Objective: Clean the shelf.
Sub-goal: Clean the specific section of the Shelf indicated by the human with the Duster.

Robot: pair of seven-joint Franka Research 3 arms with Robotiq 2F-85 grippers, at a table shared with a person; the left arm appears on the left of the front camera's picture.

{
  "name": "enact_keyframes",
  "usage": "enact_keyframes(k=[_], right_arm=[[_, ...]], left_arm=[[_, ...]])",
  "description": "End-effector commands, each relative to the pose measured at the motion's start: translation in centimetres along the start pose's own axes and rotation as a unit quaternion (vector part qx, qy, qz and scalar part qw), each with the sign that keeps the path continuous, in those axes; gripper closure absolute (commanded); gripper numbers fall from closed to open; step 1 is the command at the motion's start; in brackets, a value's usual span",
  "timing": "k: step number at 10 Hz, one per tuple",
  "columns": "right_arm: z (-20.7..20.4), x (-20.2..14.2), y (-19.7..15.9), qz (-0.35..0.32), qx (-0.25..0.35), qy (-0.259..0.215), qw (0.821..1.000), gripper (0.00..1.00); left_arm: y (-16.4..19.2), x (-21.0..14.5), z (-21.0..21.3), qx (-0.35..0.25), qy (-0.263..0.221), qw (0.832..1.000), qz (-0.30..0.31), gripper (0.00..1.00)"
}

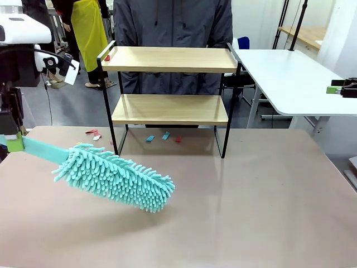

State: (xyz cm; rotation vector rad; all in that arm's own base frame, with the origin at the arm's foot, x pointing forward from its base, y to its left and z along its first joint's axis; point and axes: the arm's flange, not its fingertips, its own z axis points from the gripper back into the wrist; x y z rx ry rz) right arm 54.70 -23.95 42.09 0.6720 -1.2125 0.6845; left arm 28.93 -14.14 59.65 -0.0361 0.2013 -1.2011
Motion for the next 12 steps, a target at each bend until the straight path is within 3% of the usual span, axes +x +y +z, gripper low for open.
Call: enact_keyframes(k=[1,12], right_arm=[[-0.1,0.24,0.04,0.003,-0.001,0.002,1.0,0.0],[-0.1,0.24,0.04,0.003,-0.001,0.002,1.0,0.0]], left_arm=[[0.03,-0.13,0.27,-0.002,-0.004,1.0,0.005,0.87],[0.03,-0.13,0.27,-0.002,-0.004,1.0,0.005,0.87]])
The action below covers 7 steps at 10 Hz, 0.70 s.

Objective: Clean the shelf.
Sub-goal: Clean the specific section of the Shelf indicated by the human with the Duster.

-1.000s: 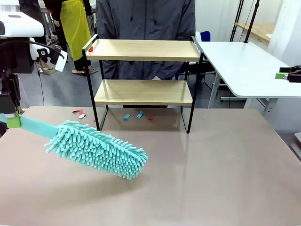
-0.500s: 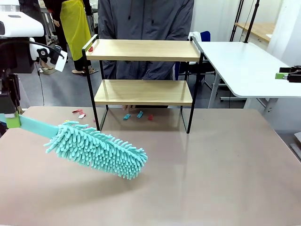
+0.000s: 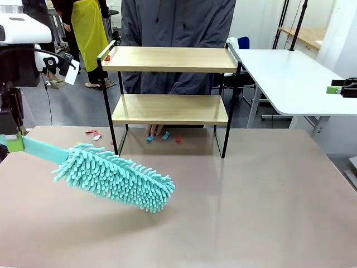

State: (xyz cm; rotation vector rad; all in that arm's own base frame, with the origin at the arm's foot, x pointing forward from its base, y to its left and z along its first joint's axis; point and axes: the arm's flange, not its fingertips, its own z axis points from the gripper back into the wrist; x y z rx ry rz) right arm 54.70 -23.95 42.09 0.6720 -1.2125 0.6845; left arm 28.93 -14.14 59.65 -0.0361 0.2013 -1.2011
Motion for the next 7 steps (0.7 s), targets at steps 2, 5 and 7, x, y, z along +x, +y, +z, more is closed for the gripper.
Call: enact_keyframes(k=[2,5,7], right_arm=[[-0.1,0.24,0.04,0.003,-0.001,0.002,1.0,0.0],[-0.1,0.24,0.04,0.003,-0.001,0.002,1.0,0.0],[-0.1,0.24,0.04,0.003,-0.001,0.002,1.0,0.0]], left_arm=[[0.03,-0.13,0.27,-0.002,-0.004,1.0,0.005,0.87],[0.03,-0.13,0.27,-0.002,-0.004,1.0,0.005,0.87],[0.03,-0.13,0.27,-0.002,-0.004,1.0,0.005,0.87]])
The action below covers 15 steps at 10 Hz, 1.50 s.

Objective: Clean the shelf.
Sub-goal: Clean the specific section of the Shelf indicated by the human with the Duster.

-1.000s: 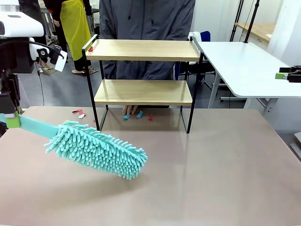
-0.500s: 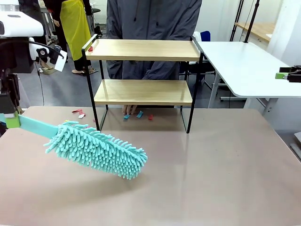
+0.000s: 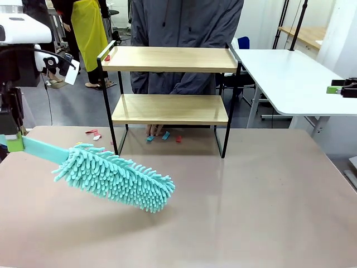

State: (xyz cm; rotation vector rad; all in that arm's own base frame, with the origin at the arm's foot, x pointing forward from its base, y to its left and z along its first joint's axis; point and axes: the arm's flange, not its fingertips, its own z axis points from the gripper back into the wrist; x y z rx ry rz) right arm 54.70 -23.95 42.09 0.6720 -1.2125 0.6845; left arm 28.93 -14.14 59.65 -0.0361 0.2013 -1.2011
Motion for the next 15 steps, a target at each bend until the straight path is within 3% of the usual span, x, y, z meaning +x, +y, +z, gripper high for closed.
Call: enact_keyframes(k=[1,2,3,7,9,11,15], right_arm=[[-0.1,0.2,0.0,0.003,-0.001,0.002,1.0,0.0],[-0.1,0.2,0.0,0.003,-0.001,0.002,1.0,0.0],[-0.1,0.2,0.0,0.003,-0.001,0.002,1.0,0.0],[-0.1,0.2,0.0,0.003,-0.001,0.002,1.0,0.0],[-0.1,0.2,0.0,0.003,-0.001,0.002,1.0,0.0],[-0.1,0.2,0.0,0.003,-0.001,0.002,1.0,0.0],[-0.1,0.2,0.0,0.003,-0.001,0.002,1.0,0.0]], left_arm=[[0.0,-0.1,0.3,-0.002,-0.004,1.0,0.005,0.87],[0.0,0.0,0.0,0.0,0.0,1.0,0.0,0.87],[-0.1,1.0,-0.1,-0.019,-0.048,0.999,0.016,0.87],[-2.2,6.4,-1.0,-0.06,-0.095,0.985,0.132,0.87],[-4.2,10.5,-1.2,-0.058,-0.106,0.969,0.214,0.87],[-5.9,14.5,-1.8,-0.037,-0.122,0.957,0.26,0.87],[-6.9,20.7,-4.1,-0.062,-0.159,0.922,0.348,0.87]])
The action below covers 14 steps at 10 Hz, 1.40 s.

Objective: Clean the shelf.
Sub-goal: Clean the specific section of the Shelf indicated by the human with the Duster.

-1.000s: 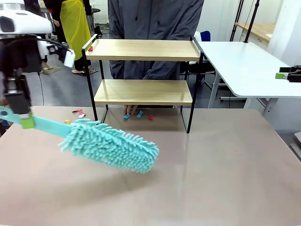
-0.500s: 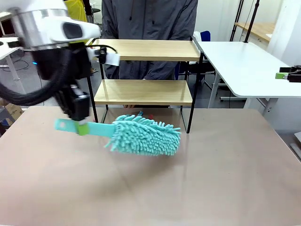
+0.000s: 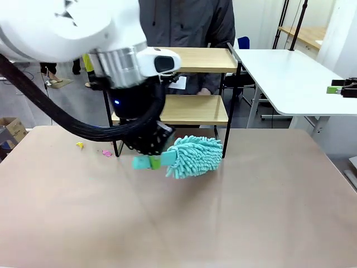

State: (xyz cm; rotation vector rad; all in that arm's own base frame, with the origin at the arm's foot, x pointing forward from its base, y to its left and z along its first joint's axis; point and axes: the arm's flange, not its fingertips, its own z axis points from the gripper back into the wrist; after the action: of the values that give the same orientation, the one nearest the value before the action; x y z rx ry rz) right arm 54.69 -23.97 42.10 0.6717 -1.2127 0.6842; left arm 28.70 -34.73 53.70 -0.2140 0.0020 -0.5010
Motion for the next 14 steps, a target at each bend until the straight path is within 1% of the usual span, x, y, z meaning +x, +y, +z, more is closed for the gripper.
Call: enact_keyframes(k=[1,2,3,5,6,7,8,10,11,12,14], right_arm=[[-0.1,0.2,0.1,0.003,-0.001,0.002,1.0,0.0],[-0.1,0.2,0.1,0.003,-0.001,0.002,1.0,0.0],[-0.1,0.2,0.1,0.003,-0.001,0.002,1.0,0.0],[-0.1,0.2,0.1,0.003,-0.001,0.002,1.0,0.0],[-0.1,0.2,0.1,0.003,-0.001,0.002,1.0,0.0],[-0.1,0.2,0.1,0.003,-0.001,0.002,1.0,0.0],[-0.1,0.2,0.1,0.003,-0.001,0.002,1.0,0.0],[-0.1,0.2,0.1,0.003,-0.001,0.002,1.0,0.0],[-0.1,0.2,0.1,0.003,-0.001,0.002,1.0,0.0],[-0.1,0.2,0.1,0.003,-0.001,0.002,1.0,0.0],[-0.1,0.2,0.1,0.003,-0.001,0.002,1.0,0.0]], left_arm=[[-1.0,1.1,-0.7,-0.011,-0.021,0.999,0.041,0.87],[-1.4,1.2,-0.7,0.026,-0.029,0.998,0.058,0.87],[-0.3,0.8,-0.8,-0.004,-0.007,1.0,0.02,0.87],[-0.3,0.8,-0.8,-0.004,-0.007,1.0,0.02,0.87],[-0.7,1.2,-1.5,0.0,-0.011,0.999,0.035,0.87],[-1.6,1.7,-2.4,0.011,-0.041,0.997,0.07,0.87],[-2.4,2.7,-3.8,-0.008,-0.052,0.996,0.076,0.87],[-3.7,4.5,-6.9,0.001,-0.099,0.988,0.118,0.87],[-4.0,5.2,-8.2,-0.013,-0.121,0.984,0.131,0.87],[-4.1,5.8,-9.3,0.013,-0.15,0.976,0.158,0.87],[-4.9,7.5,-11.7,0.021,-0.18,0.968,0.172,0.87]])
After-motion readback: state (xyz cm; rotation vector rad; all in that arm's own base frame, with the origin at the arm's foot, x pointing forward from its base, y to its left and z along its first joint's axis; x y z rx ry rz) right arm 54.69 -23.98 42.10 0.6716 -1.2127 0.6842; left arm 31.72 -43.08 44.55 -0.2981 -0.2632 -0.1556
